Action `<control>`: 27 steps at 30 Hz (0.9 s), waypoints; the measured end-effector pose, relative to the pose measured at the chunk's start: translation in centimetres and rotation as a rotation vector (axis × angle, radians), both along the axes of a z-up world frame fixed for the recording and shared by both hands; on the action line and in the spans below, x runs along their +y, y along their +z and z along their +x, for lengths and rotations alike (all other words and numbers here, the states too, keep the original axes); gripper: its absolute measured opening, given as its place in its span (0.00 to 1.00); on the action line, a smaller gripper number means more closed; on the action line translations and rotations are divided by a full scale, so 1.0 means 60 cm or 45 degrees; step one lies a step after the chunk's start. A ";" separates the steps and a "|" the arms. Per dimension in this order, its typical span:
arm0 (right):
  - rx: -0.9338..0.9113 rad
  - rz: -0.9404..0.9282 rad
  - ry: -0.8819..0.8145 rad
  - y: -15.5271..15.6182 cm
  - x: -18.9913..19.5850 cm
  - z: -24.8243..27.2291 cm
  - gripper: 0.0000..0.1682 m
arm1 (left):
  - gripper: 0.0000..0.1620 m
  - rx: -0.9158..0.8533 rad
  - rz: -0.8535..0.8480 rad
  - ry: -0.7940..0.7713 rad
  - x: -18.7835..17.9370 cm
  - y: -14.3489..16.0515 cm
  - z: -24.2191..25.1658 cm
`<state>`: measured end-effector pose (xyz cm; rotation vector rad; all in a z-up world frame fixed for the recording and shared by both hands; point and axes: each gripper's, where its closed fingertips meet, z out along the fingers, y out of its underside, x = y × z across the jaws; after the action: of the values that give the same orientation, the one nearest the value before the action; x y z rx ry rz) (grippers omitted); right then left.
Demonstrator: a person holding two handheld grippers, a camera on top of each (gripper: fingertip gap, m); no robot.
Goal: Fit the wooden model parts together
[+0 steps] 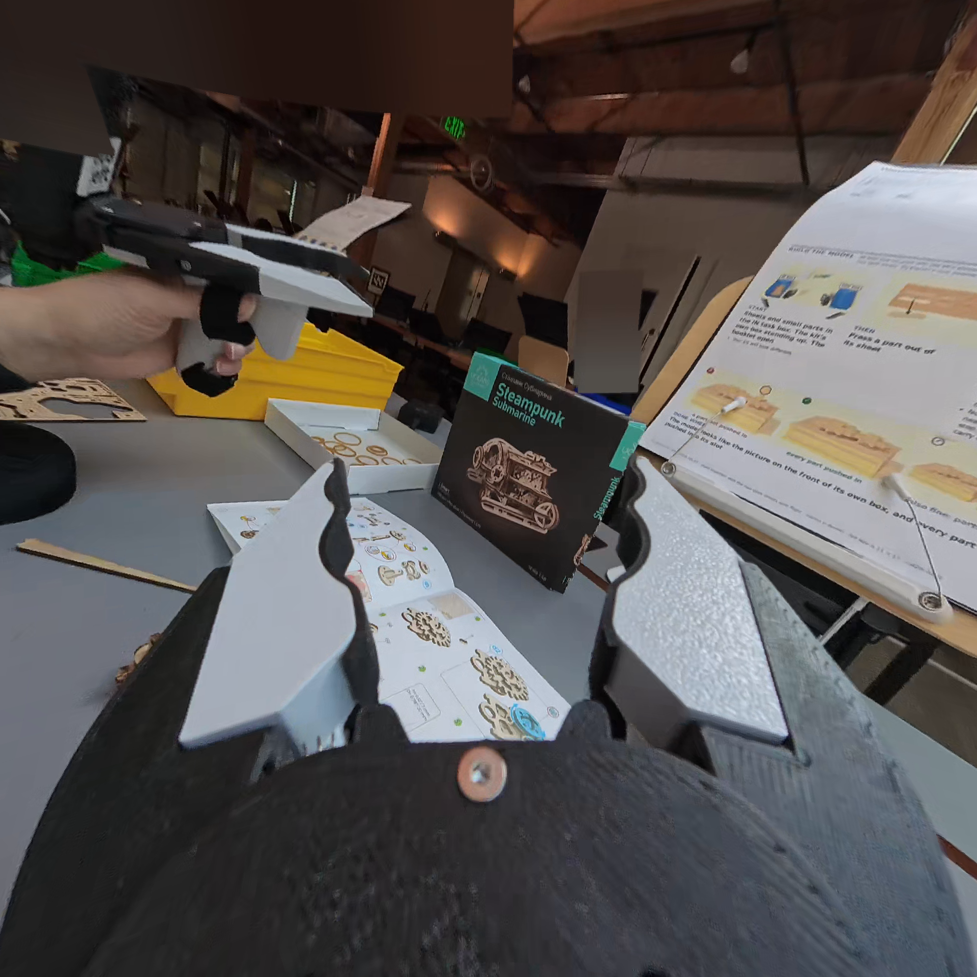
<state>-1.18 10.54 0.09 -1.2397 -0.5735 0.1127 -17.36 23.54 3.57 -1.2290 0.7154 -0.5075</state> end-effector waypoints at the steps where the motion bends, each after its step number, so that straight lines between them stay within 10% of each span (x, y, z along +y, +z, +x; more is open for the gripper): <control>1: 0.001 0.026 0.029 0.001 -0.008 -0.005 0.59 | 0.61 -0.009 0.019 0.005 -0.002 -0.008 -0.006; 27: -0.085 -0.279 0.165 -0.071 0.001 -0.032 0.44 | 0.44 -0.054 0.015 0.099 0.002 -0.042 -0.051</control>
<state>-3.12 10.59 -4.15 -1.4227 -0.7140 0.2487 -20.40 23.69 1.06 -1.2270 0.6318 -0.4632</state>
